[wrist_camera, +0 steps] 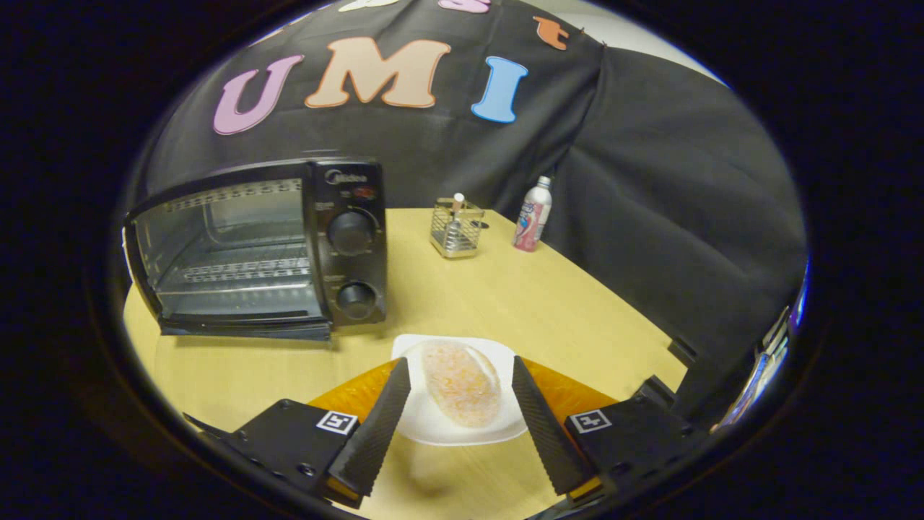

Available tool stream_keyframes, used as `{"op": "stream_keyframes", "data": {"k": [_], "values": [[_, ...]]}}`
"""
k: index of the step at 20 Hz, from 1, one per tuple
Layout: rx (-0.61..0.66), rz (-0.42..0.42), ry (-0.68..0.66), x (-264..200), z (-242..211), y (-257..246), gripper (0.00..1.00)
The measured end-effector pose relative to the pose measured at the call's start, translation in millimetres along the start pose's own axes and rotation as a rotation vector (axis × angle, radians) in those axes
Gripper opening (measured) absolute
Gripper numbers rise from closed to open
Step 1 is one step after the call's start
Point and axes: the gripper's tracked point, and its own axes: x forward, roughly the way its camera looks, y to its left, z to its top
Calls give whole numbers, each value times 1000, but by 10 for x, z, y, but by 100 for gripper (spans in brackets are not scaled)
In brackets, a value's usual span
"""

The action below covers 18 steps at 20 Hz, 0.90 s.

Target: Open the toaster oven, put the food inside, and close the toaster oven door.

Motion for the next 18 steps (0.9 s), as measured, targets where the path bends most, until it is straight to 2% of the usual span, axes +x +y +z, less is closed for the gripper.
{"op": "stream_keyframes", "data": {"k": [7, 14, 16, 18], "values": [[8, 50, 61, 206, -181, -55, 91], [98, 133, 63, 377, -247, 69, 91], [94, 133, 76, 434, -319, 75, 91], [76, 136, 97, 491, -391, 94, 86]]}}
